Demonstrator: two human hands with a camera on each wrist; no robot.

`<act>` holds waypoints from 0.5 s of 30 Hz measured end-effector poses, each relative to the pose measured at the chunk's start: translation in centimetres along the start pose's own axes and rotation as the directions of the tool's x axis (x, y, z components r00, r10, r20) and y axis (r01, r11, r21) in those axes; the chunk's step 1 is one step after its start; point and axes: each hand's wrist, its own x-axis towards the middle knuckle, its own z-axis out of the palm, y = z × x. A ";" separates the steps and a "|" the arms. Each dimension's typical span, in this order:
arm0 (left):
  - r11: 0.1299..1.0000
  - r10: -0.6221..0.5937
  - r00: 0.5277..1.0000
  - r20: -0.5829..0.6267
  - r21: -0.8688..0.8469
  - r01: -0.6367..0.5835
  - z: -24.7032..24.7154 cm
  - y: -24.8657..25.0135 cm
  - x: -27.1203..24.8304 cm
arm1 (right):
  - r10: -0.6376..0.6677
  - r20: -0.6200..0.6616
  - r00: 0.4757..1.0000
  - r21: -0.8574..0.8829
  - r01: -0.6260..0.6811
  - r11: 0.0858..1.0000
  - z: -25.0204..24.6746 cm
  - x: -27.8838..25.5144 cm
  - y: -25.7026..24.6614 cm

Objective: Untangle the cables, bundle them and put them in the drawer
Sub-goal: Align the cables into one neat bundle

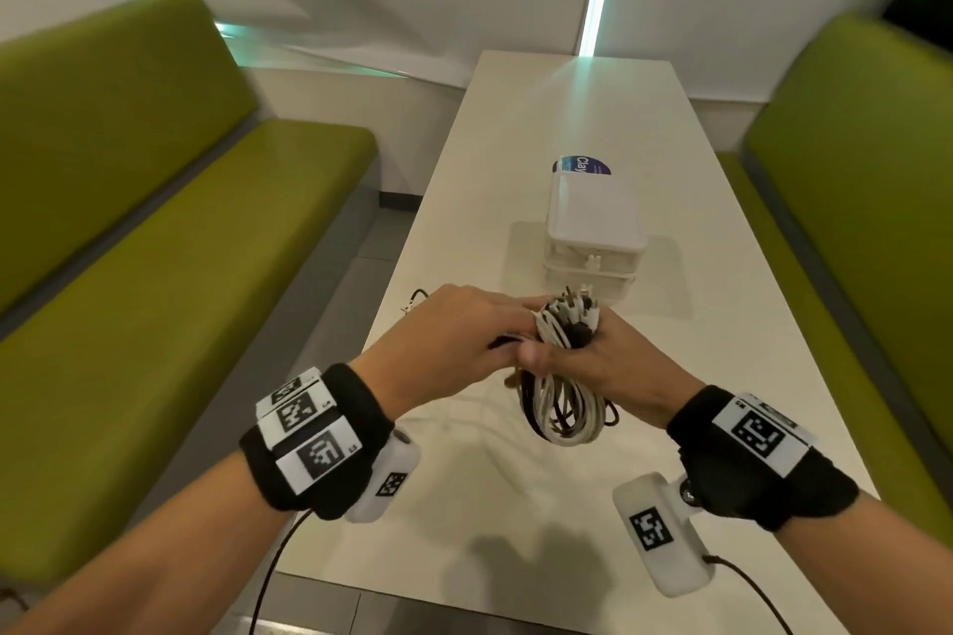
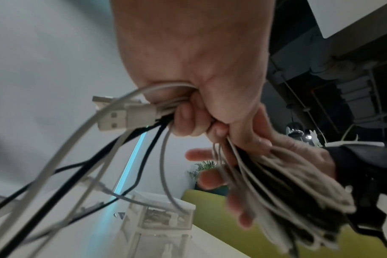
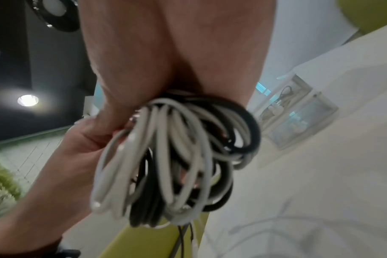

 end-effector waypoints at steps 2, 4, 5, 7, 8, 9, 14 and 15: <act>1.000 -0.012 0.998 -0.060 0.001 0.012 0.3 0.0 0.4 | -0.002 0.050 0.999 0.023 0.000 1.000 -0.2 0.0 -0.1; 0.999 -0.045 0.995 -0.092 0.000 0.045 0.5 0.3 0.6 | 0.016 0.053 0.998 0.016 -0.017 1.000 -0.3 0.0 -0.4; 0.998 -0.060 0.993 -0.104 0.000 0.060 0.5 0.6 0.7 | 0.027 0.053 0.998 0.008 -0.028 1.000 -0.3 0.0 -0.5; 0.996 -0.088 0.990 -0.110 -0.001 0.088 0.6 0.9 0.9 | 0.045 0.051 0.998 -0.026 -0.044 0.999 -0.4 -0.2 -0.6; 0.995 -0.104 0.989 -0.104 -0.011 0.103 0.6 1.0 0.8 | 0.051 0.051 0.997 -0.052 -0.048 0.997 -0.4 -0.2 -0.6; 0.991 -0.132 0.987 -0.094 -0.040 0.129 0.6 1.1 0.9 | 0.054 0.052 0.997 -0.081 -0.049 0.995 -0.4 -0.1 -0.6; 0.865 -0.355 0.935 -0.017 -0.385 0.321 -0.1 0.9 0.8 | 0.071 -0.015 0.997 -0.277 -0.073 0.958 -0.6 0.8 -0.5; 0.849 -0.367 0.930 0.014 -0.403 0.341 -0.2 0.7 0.6 | 0.053 -0.031 0.998 -0.328 -0.061 0.943 -0.7 1.1 -0.5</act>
